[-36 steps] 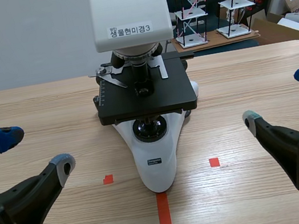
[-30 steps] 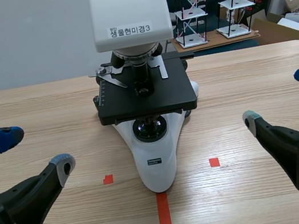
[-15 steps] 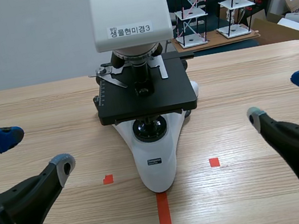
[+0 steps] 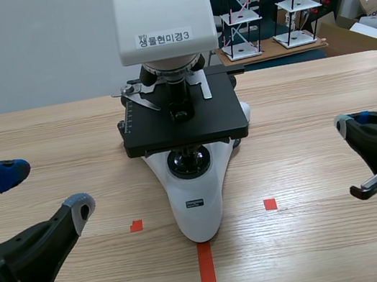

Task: Point at the stage knob

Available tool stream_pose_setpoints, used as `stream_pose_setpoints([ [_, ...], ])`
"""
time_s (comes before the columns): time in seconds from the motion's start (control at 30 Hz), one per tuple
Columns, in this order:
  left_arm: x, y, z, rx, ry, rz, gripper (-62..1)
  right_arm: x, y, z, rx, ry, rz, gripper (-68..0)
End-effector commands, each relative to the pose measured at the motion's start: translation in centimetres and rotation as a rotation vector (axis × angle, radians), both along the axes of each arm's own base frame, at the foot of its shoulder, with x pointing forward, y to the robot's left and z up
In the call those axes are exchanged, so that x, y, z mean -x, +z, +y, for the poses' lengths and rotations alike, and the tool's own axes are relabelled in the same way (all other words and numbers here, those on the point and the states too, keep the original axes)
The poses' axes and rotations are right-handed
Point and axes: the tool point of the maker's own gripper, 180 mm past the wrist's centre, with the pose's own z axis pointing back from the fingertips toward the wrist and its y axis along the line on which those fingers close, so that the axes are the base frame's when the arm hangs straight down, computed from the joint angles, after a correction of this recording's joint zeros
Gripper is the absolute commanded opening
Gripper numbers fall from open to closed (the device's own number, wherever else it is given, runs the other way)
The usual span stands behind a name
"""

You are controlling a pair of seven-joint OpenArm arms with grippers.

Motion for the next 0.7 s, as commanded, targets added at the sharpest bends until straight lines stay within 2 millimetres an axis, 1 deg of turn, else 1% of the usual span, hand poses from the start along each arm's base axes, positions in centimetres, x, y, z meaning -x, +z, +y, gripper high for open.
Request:
stream_pose_setpoints([
  [0.0,0.0,0.4,0.1,0.011,0.004,-0.011,-5.6,-1.5,1.6,0.3,0.007,0.023,-0.076,-67.4],
  [0.2,0.0,0.4,0.1,0.011,0.004,-0.011,-5.6,-4.3,0.9,1.2,0.028,0.077,-0.139,-67.4],
  [0.3,0.0,0.4,0.1,0.011,0.004,-0.012,-5.6,-5.2,0.2,2.1,0.011,0.129,-0.147,-67.5],
  [0.43,0.0,0.4,0.1,0.011,0.004,-0.011,-5.6,-6.4,-1.1,3.0,0.022,0.145,-0.157,-67.5],
  [0.53,0.0,0.4,0.1,0.011,0.004,-0.011,-5.6,-7.0,-1.9,4.3,0.034,0.179,-0.167,-67.5],
  [0.67,0.0,0.4,0.1,0.011,0.004,-0.011,-5.6,-8.0,-2.4,5.6,0.053,0.203,-0.173,-67.5],
])
